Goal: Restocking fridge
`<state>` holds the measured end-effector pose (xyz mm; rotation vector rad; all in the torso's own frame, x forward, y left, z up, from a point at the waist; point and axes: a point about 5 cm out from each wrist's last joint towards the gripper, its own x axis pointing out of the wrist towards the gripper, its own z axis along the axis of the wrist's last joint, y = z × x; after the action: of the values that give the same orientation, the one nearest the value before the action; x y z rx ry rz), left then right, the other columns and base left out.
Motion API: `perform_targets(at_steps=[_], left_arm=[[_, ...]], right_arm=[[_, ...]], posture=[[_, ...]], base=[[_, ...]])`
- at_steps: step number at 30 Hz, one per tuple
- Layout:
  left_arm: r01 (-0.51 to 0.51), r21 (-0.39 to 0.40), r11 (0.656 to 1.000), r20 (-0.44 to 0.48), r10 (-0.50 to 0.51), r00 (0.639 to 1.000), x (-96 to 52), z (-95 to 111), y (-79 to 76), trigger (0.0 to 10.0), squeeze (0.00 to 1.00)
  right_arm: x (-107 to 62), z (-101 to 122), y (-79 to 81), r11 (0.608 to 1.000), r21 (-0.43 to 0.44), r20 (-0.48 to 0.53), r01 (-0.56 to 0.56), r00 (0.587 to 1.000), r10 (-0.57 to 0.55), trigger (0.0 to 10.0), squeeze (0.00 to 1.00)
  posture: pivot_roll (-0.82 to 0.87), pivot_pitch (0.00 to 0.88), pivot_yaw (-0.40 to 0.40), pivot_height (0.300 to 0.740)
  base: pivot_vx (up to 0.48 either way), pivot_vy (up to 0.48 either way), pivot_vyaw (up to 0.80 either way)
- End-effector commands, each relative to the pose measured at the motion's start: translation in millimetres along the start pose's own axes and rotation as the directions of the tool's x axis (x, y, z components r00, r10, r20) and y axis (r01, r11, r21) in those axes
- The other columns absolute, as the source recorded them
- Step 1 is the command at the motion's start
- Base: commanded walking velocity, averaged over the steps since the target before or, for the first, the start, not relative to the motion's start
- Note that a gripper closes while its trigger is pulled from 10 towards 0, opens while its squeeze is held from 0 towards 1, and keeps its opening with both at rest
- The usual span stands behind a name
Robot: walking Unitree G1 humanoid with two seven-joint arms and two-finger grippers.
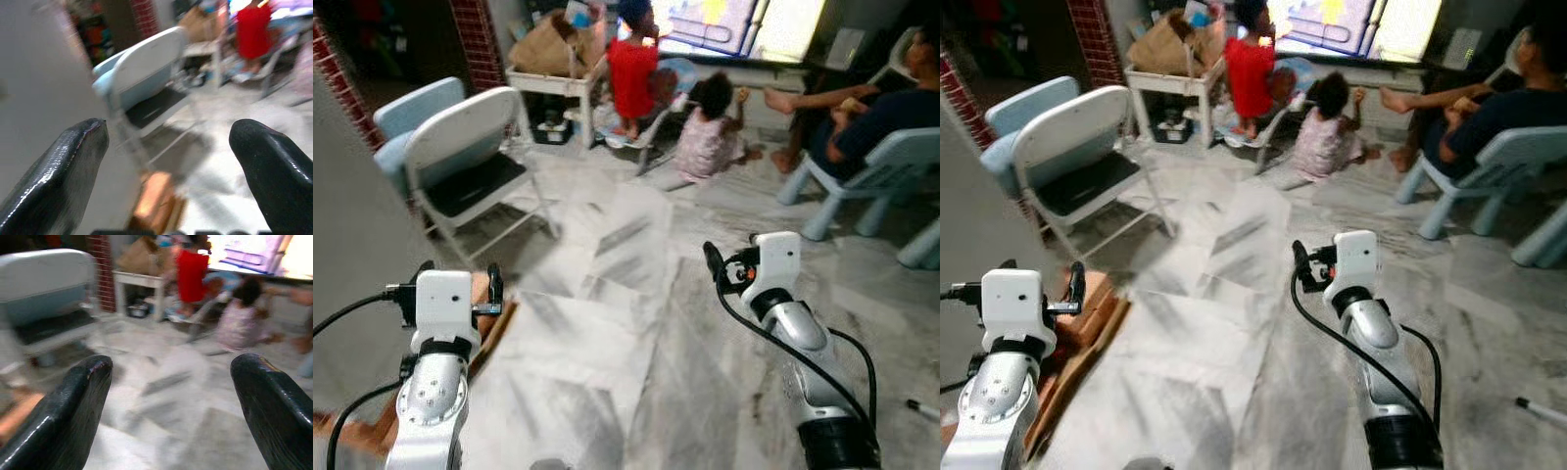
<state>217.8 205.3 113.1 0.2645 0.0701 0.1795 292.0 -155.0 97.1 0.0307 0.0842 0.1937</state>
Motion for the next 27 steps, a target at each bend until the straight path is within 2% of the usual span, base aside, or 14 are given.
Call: perform_targets(at_steps=[1, 3, 7, 9, 11, 16, 27], left_arm=[[0.009, 0.016, 1.000, 0.021, -0.010, 1.000, 2.0, 4, -2.4, 10.0, 0.00], [0.016, 0.027, 1.000, 0.028, -0.016, 0.999, 2.5, 5, -3.2, 10.0, 0.00], [0.000, 0.053, 0.999, 0.039, -0.002, 0.999, 0.3, 5, 0.3, 10.0, 0.00], [0.000, 0.038, 0.999, 0.044, -0.002, 0.999, -1.7, 5, 1.6, 10.0, 0.00], [0.005, 0.028, 1.000, 0.041, -0.006, 0.999, -2.8, 5, 2.2, 10.0, 0.00], [0.001, 0.009, 1.000, 0.015, -0.001, 1.000, -2.3, 2, -1.7, 10.0, 0.00], [0.009, -0.035, 0.999, 0.008, -0.009, 1.000, -4.9, 2, -9.8, 10.0, 0.00]], right_arm=[[-4.9, 7, -5.9, 1.000, -0.007, 0.023, 0.027, 0.999, -0.027, 10.0, 0.00], [-11.5, 5, -9.2, 0.999, -0.004, 0.014, 0.050, 0.999, -0.049, 10.0, 0.00], [-41.3, -7, -17.2, 0.997, -0.016, -0.040, 0.075, 0.996, -0.076, 10.0, 0.00], [-44.5, -8, -19.1, 0.997, -0.026, -0.045, 0.075, 0.996, -0.076, 10.0, 0.00], [-43.3, -6, -20.5, 0.996, -0.032, -0.038, 0.078, 0.996, -0.079, 10.0, 0.00], [-23.5, 4, -16.2, 0.997, -0.045, -0.008, 0.056, 0.998, -0.056, 10.0, 0.00], [-15.0, 7, -8.0, 0.999, -0.052, -0.003, -0.003, 1.000, 0.002, 10.0, 0.00]], posture=[[0.01, 0.000, 0.014, 0.740], [0.01, 0.000, 0.013, 0.740], [0.00, 0.000, 0.022, 0.740], [-0.01, 0.000, 0.020, 0.740], [-0.01, 0.000, 0.022, 0.740], [0.01, 0.000, 0.016, 0.740], [0.02, 0.000, -0.002, 0.740]], base=[[0.000, 0.000, 0.00], [0.000, 0.000, 0.00], [0.000, 0.000, 0.00], [0.000, 0.000, 0.00], [0.000, 0.000, 0.00], [0.000, 0.109, 0.00], [0.000, 0.464, 0.00]])
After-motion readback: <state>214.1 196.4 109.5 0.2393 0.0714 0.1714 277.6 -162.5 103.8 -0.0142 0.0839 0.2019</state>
